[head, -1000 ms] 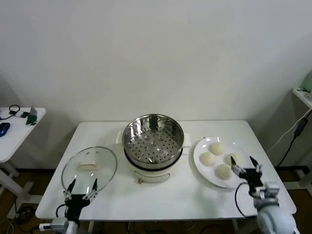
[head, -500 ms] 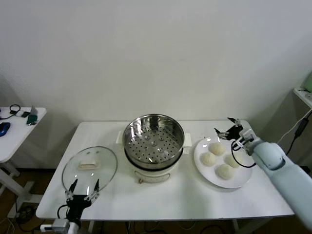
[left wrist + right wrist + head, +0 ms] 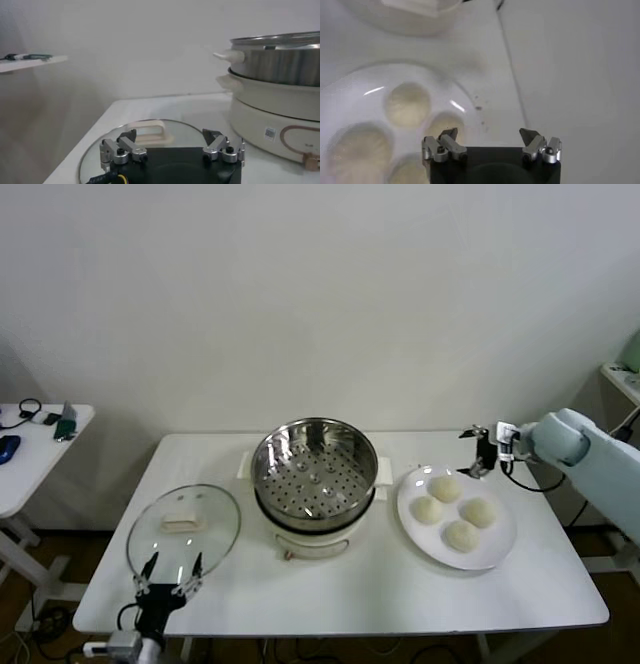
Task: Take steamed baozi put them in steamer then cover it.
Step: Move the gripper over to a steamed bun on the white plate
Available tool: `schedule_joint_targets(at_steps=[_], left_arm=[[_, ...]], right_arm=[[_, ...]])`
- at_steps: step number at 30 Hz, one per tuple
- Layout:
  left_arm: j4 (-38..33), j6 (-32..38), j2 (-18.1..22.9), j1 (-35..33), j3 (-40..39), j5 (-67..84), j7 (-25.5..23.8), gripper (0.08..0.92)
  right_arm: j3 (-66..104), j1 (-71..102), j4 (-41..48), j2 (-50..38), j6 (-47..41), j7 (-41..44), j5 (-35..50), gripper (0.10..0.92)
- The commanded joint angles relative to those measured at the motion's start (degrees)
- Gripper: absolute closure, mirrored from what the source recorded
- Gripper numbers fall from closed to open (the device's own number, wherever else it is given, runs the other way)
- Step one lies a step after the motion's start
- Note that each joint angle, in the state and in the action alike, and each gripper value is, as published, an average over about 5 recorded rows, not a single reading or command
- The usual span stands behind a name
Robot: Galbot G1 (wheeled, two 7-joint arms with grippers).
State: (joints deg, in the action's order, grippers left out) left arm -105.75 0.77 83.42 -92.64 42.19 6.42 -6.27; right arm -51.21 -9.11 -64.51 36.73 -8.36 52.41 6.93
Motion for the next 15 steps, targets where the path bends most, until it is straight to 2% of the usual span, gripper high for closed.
schedule_joint_targets(at_steps=[1,15], left_arm=[[0.8,0.1,-0.2,0.3,0.2,0.0,-0.1,0.177],[1.9,0.8,-0.8,0.5,1.0,0.7,-0.1,0.177]], right_arm=[[-19.4,-13.7,9.9,6.5,1.4,10.3,1.5,0.203],[-15.7,-7.7,27.9,20.6,6.6,13.2,0.3,0.203]])
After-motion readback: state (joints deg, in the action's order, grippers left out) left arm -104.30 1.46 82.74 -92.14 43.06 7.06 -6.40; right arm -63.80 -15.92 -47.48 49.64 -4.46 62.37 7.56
